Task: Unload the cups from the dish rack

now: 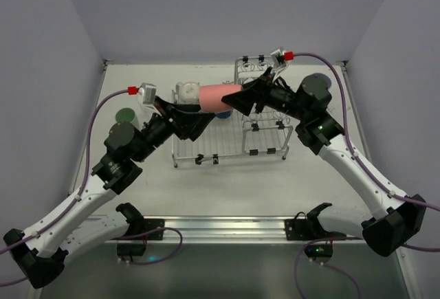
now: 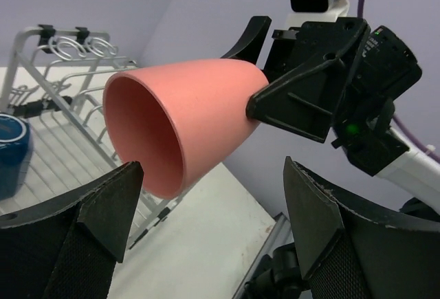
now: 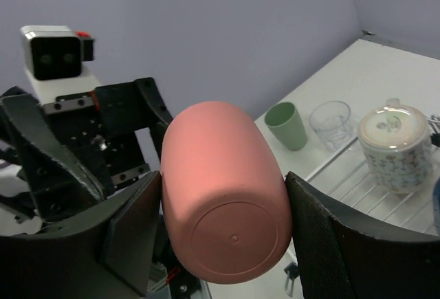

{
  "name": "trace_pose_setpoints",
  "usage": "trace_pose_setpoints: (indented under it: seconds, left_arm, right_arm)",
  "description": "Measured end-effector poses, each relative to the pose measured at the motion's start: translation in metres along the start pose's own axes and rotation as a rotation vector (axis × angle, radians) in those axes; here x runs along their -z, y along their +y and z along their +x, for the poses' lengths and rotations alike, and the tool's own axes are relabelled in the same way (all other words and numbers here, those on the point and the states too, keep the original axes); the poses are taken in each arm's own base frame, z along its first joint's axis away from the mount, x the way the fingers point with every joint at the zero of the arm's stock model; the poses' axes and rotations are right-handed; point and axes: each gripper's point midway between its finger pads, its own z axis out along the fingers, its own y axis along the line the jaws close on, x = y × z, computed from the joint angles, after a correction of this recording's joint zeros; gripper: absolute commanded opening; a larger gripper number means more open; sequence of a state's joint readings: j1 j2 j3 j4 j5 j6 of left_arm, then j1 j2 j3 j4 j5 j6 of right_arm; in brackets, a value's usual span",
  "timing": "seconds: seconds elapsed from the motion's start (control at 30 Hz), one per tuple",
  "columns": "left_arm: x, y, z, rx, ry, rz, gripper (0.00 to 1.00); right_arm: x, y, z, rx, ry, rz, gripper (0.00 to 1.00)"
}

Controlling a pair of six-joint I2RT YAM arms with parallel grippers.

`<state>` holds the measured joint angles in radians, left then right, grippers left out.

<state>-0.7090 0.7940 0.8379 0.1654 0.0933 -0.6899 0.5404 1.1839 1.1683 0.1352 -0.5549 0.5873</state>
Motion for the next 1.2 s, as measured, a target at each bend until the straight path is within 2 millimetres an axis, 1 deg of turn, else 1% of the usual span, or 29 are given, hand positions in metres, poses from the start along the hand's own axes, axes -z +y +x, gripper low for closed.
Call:
trace_pose_setpoints:
  seconds: [0.03, 0.13, 0.2, 0.27, 0.33, 0.37, 0.4, 0.43, 0.47, 0.5, 0.53, 0.6, 0.63, 0.67, 0.73, 0.77, 0.83, 0.93, 0.97, 1.0, 1.1, 1.13, 1.2]
  left_arm:
    - [-0.004, -0.002, 0.002, 0.016, 0.006, 0.015, 0.88]
    - [-0.013, -0.008, 0.007, 0.06, 0.02, 0.054, 0.81]
    - [-0.016, -0.012, 0.009, 0.083, 0.028, 0.079, 0.72]
    - [-0.016, -0.017, 0.008, 0.094, 0.029, 0.101, 0.6]
    - [-0.015, -0.023, 0.004, 0.107, 0.02, 0.125, 0.41]
    - [-0.014, -0.025, 0.002, 0.109, 0.014, 0.134, 0.27]
    - [-0.012, -0.027, 0.0, 0.111, 0.007, 0.14, 0.2]
    - [-0.011, -0.028, -0.002, 0.111, 0.002, 0.141, 0.1]
    - [-0.009, -0.032, -0.003, 0.118, 0.0, 0.154, 0.06]
    - [-0.006, -0.037, -0.006, 0.12, -0.006, 0.172, 0.03]
    - [-0.002, -0.042, -0.008, 0.119, -0.008, 0.19, 0.0]
    - [0.002, -0.046, -0.01, 0.117, -0.013, 0.199, 0.0]
    - [0.003, -0.046, -0.011, 0.113, -0.014, 0.195, 0.0]
    - [0.003, -0.044, -0.011, 0.11, -0.011, 0.183, 0.0]
    - [0.001, -0.033, -0.011, 0.072, -0.006, 0.117, 0.0]
    - [-0.001, -0.026, -0.015, 0.048, -0.01, 0.069, 0.0]
    - [-0.005, -0.014, -0.031, -0.014, -0.025, -0.039, 0.0]
    - [-0.009, 0.002, -0.066, -0.111, -0.061, -0.213, 0.0]
    - [-0.011, 0.008, -0.077, -0.141, -0.064, -0.274, 0.0]
    - [-0.012, 0.009, -0.091, -0.168, -0.072, -0.32, 0.0]
    - [-0.016, 0.021, -0.123, -0.238, -0.063, -0.483, 0.0]
    - [-0.016, 0.027, -0.128, -0.255, -0.057, -0.525, 0.0]
    - [-0.012, 0.049, -0.133, -0.289, -0.019, -0.635, 0.0]
  right_arm:
    - [0.0, 0.004, 0.0, -0.01, -0.002, -0.025, 0.16]
    - [0.001, 0.016, 0.002, -0.032, -0.004, -0.099, 0.17]
    - [0.002, 0.022, 0.006, -0.048, 0.004, -0.144, 0.17]
    - [0.002, 0.024, 0.01, -0.068, 0.014, -0.168, 0.17]
    - [0.001, 0.026, 0.014, -0.089, 0.025, -0.194, 0.18]
    - [0.0, 0.026, 0.015, -0.098, 0.027, -0.204, 0.18]
    - [0.0, 0.028, 0.016, -0.11, 0.033, -0.222, 0.2]
    - [-0.001, 0.031, 0.016, -0.116, 0.033, -0.243, 0.23]
    - [-0.001, 0.034, 0.017, -0.129, 0.038, -0.263, 0.27]
    - [-0.001, 0.038, 0.017, -0.141, 0.045, -0.29, 0.39]
    - [-0.001, 0.042, 0.018, -0.15, 0.051, -0.32, 0.47]
    - [-0.002, 0.047, 0.017, -0.158, 0.049, -0.354, 0.66]
    - [-0.003, 0.048, 0.018, -0.164, 0.05, -0.367, 0.82]
    - [-0.004, 0.047, 0.02, -0.18, 0.052, -0.37, 0.89]
    - [-0.005, 0.041, 0.026, -0.209, 0.058, -0.353, 0.99]
    - [-0.005, 0.036, 0.029, -0.223, 0.057, -0.335, 0.99]
    - [-0.004, 0.027, 0.034, -0.241, 0.058, -0.297, 0.99]
    - [0.005, 0.023, 0.037, -0.243, 0.048, -0.23, 0.99]
    - [0.011, 0.024, 0.038, -0.23, 0.039, -0.209, 0.99]
    - [0.017, 0.025, 0.035, -0.211, 0.025, -0.188, 0.99]
    - [0.035, 0.035, 0.023, -0.123, -0.025, -0.143, 0.99]
    - [0.042, 0.038, 0.018, -0.095, -0.036, -0.126, 0.99]
    - [0.053, 0.044, 0.01, -0.039, -0.053, -0.099, 0.99]
